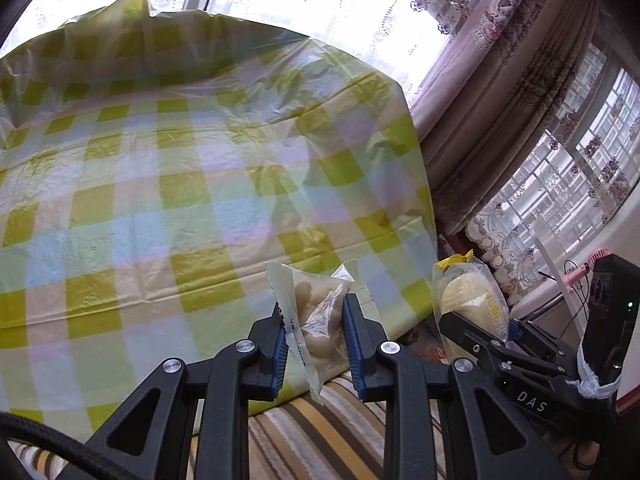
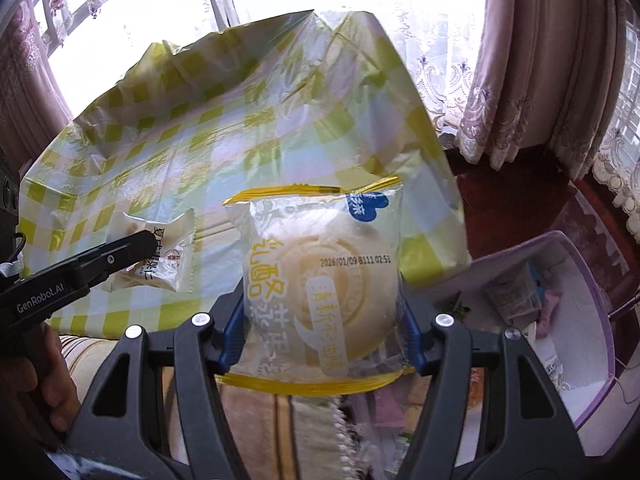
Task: Organize snacks
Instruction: 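Open both grippers over the white box, dropping the peanut pack and bun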
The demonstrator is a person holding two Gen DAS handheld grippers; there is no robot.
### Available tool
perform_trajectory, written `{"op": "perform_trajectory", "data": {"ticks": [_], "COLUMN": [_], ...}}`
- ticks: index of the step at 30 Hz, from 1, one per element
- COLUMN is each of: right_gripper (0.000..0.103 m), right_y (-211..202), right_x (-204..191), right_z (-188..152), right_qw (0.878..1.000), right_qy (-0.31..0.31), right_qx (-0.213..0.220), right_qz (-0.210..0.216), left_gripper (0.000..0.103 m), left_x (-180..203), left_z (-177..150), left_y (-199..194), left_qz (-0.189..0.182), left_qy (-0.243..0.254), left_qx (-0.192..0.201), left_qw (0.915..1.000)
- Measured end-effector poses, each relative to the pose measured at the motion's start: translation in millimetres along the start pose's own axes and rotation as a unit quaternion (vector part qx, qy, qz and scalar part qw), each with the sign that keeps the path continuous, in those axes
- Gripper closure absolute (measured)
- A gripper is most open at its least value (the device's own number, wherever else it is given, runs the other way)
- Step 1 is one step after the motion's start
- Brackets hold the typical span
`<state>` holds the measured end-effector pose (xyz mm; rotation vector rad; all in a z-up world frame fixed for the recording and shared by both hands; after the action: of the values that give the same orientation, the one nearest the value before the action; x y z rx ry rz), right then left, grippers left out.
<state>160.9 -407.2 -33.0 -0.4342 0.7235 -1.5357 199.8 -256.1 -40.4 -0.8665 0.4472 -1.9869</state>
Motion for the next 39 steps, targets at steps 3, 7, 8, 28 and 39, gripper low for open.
{"op": "perform_trajectory", "data": {"ticks": [3,7,8,28,39], "right_gripper": [0.037,0.037,0.037,0.028,0.018], "right_y": [-16,-35,-40,-84,-115], "right_x": [43,94,105,181,168], "right_z": [-12,-31,-36,-84,-84], "right_qw": [0.999,0.996,0.995,0.984,0.976], "right_qy": [0.014,0.036,0.042,0.079,0.073], "right_qx": [-0.003,-0.013,-0.015,-0.029,-0.021], "right_qz": [-0.034,-0.077,-0.086,-0.156,-0.206], "left_gripper": [0.077,0.077,0.077,0.047,0.041], "left_x": [30,73,84,187,159], "left_z": [-10,-28,-34,-130,-131], "left_y": [8,18,20,46,-4], "left_qz": [-0.028,-0.063,-0.075,-0.117,-0.116], "left_qy": [0.009,0.027,0.028,0.042,0.029], "left_qx": [-0.021,-0.05,-0.06,-0.199,-0.162], "left_qw": [0.9993,0.9964,0.995,0.972,0.9796]}}
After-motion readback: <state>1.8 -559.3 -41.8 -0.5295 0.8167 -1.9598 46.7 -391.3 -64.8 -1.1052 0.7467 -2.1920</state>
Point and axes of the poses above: each gripper's, at about its wrist camera, not at the fingertips, and y roughly the way its jaws point, x to its right, z to its top, the point moved 10 cm from there along y, roughly the way its jaws point, and after that the axes turned 9 degrees about x, right-handed, at the moved point
